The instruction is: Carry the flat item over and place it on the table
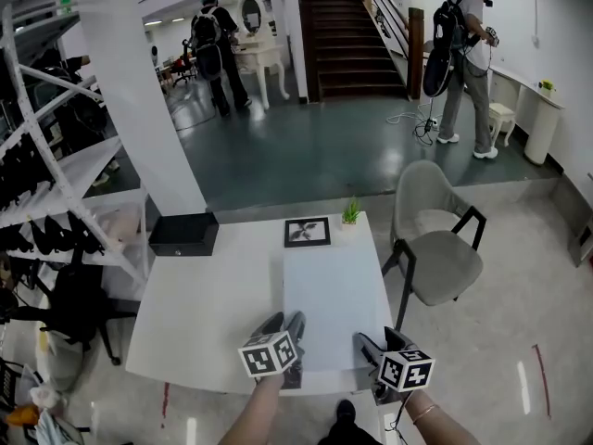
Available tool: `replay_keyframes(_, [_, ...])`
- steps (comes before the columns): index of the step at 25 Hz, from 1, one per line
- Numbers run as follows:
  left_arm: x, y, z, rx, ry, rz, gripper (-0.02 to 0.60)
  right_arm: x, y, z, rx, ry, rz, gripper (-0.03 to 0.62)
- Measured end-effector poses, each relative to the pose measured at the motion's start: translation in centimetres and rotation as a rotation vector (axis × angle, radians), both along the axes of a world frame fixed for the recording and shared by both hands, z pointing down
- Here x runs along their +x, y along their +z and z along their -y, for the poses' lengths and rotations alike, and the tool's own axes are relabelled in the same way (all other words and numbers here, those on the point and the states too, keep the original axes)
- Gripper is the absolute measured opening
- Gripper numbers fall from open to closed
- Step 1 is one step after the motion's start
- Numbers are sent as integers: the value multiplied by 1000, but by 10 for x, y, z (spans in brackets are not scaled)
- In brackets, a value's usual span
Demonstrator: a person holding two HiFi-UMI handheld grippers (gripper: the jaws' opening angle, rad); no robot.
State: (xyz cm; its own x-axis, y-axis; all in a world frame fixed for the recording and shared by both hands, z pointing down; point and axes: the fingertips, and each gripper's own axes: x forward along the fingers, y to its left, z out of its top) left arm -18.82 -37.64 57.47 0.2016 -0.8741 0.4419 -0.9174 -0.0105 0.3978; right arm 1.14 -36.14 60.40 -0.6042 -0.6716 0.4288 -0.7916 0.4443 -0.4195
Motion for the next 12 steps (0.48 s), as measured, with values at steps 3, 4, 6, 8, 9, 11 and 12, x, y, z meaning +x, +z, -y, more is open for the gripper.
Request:
replay_keyframes(3, [1, 4, 2, -19, 1, -5, 219, 1, 3, 2, -10, -1, -2, 302])
replay_keyframes(4, [1, 5, 3, -25, 2, -7, 218, 1, 4, 3, -14, -1, -2, 302])
replay_keyframes(6, [0, 7, 4, -39, 2, -11, 218, 0, 5, 3, -22, -1, -3, 302])
replay_keyframes(8, [-1, 9, 5, -52, 1, -13, 216, 0, 7, 4, -30, -1, -2, 302])
replay_keyframes(9, [-1, 9, 5, -57, 3, -14, 216, 0, 7, 4, -34, 0, -1, 302])
replay_keyframes(11, [0, 11, 6, -67, 7, -19, 216, 1, 10, 5, -41, 4, -1, 302])
replay_keyframes(12, [0, 12, 6, -73, 9, -26, 216, 1, 11, 5, -46, 6, -2, 302])
